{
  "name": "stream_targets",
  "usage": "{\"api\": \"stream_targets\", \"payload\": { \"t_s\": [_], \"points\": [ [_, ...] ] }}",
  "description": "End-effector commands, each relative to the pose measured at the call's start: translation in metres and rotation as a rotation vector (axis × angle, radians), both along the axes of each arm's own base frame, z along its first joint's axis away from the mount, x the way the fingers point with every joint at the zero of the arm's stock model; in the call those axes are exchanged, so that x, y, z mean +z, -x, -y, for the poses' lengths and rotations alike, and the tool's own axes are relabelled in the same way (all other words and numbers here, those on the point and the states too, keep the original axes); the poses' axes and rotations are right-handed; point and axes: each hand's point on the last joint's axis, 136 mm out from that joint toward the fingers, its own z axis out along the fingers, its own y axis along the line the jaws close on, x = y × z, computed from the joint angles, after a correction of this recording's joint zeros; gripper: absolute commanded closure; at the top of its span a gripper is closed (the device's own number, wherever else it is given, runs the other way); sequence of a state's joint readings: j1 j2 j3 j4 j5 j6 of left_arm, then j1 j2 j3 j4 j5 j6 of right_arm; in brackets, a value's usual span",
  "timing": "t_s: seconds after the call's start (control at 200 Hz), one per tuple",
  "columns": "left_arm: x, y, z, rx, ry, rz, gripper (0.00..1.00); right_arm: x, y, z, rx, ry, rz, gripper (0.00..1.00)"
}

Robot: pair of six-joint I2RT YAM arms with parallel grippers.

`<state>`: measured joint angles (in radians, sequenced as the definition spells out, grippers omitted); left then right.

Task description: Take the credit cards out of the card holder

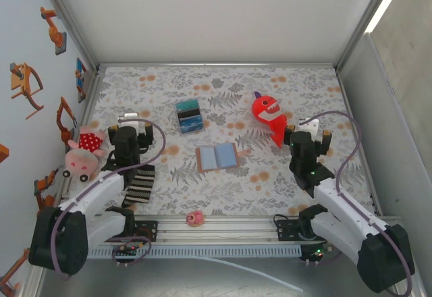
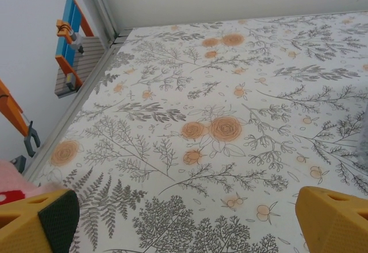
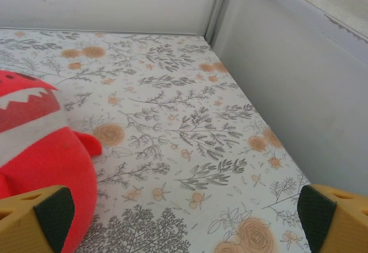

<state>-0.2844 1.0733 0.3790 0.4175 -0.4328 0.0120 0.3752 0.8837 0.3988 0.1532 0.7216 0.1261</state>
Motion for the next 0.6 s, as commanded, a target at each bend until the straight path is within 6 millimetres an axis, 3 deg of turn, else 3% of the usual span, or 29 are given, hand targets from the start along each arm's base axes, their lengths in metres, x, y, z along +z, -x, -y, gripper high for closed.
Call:
{"api": "stream_targets", "payload": {
  "t_s": [0.0,0.285,0.596],
  "points": [
    [0.009,-0.012,0.007,-0.045,-0.007,0.085,0.03,0.014,-0.012,0.007,0.001,-0.014,0.083,0.01],
    [-0.009,-0.033,0.010,-0.090,-0.058,0.074,0.03,0.006,-0.015,0.043,-0.095,-0.034,0.098,0.01],
    [-0.041,-0.040,0.004,-0.114,0.005,0.044,0.03,0.001,-0.013,0.056,-0.111,-0.065,0.130,0.01]
  ]
}}
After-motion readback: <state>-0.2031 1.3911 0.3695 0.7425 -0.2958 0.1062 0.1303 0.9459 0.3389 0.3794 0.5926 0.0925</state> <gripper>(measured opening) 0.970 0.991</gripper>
